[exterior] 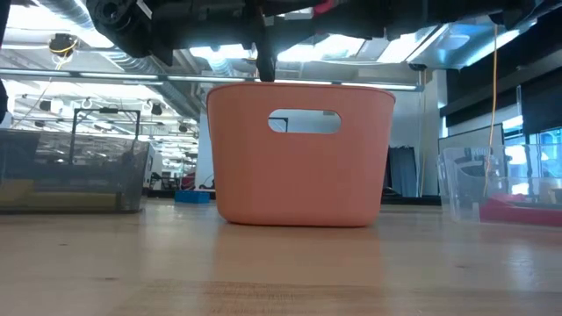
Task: Sort & place blocks by color
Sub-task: Put the red block into the transparent bin
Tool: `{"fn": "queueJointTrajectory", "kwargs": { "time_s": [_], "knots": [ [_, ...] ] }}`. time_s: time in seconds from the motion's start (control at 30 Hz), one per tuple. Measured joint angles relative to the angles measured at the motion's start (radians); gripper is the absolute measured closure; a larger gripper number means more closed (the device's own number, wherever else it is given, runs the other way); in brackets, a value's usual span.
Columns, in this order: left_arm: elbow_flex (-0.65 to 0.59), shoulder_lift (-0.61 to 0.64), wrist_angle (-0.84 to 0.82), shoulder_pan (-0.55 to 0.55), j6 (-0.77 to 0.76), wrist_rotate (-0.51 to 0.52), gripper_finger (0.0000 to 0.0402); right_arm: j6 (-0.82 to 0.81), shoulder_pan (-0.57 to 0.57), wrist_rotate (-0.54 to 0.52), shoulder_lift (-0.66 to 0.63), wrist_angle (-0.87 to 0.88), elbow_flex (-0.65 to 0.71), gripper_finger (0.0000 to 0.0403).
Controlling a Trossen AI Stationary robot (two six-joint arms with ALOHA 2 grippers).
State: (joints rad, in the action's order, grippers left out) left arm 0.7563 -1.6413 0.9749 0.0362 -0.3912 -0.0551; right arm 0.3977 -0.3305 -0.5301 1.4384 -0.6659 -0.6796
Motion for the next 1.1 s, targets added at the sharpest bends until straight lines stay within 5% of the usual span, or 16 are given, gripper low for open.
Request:
{"fn": "queueJointTrajectory", "kwargs": {
  "time_s": [0.23, 0.6, 1.1],
  "knots": [
    [0.000, 0.000, 0.003, -0.001, 0.001, -0.008, 0.0282, -0.004, 0.002, 0.001, 0.000, -0.004, 0.000, 0.0160],
    [-0.003, -0.003, -0.003, -0.006, 0.004, -0.004, 0.0282, -0.012, 0.001, -0.065, -0.003, -0.027, -0.004, 0.0053],
    [-0.002, -0.003, 0.040, 0.004, -0.011, 0.007, 0.0282, -0.081, -0.001, 0.079, -0.002, 0.011, -0.003, 0.0047]
  ]
}}
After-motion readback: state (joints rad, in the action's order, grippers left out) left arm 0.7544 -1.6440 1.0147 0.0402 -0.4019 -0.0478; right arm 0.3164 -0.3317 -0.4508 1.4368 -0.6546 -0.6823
